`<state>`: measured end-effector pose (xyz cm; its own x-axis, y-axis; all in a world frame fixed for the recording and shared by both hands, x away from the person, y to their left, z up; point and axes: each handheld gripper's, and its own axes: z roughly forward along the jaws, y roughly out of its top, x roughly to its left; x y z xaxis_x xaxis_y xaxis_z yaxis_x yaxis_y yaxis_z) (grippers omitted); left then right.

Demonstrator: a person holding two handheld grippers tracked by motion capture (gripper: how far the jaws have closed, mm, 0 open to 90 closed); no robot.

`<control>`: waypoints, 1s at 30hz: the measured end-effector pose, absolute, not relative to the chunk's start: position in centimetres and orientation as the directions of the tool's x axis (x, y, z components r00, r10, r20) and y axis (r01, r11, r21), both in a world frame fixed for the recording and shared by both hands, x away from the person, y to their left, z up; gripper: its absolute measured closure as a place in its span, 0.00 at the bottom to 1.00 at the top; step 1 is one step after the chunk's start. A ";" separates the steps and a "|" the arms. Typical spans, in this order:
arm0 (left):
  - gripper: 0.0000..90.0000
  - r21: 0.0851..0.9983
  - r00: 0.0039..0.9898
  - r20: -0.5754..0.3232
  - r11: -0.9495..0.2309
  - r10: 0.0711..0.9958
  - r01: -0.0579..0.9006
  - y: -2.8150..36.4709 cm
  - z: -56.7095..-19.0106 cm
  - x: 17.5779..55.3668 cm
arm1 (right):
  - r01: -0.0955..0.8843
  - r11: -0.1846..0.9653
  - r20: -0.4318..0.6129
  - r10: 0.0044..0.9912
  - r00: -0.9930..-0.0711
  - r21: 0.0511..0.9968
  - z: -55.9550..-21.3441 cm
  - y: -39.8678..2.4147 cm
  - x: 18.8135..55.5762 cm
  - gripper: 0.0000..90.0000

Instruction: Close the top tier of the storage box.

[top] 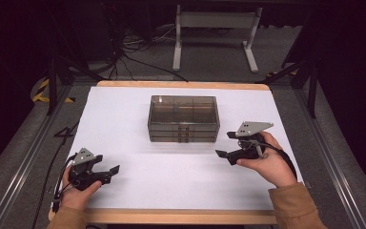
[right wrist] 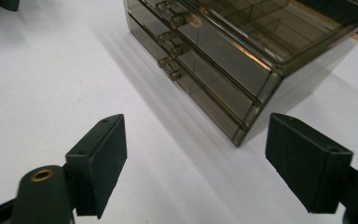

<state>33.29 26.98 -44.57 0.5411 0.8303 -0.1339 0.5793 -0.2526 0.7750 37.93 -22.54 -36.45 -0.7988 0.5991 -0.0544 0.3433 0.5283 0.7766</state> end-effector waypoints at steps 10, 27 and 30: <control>0.22 0.772 0.536 -0.134 -0.251 0.834 0.584 27.0 -44.6 33.3 | 0.373 0.503 -0.051 0.645 -0.762 0.780 -38.0 -24.4 37.7 0.23; 0.22 0.765 0.537 -0.131 -0.259 0.834 0.589 27.1 -44.8 33.7 | 0.435 0.483 -0.061 0.719 -0.692 0.760 -41.1 -26.8 38.5 0.24; 0.21 0.765 0.534 -0.132 -0.257 0.835 0.591 27.1 -44.9 33.8 | 0.450 0.472 -0.058 0.737 -0.674 0.758 -41.7 -27.3 38.7 0.24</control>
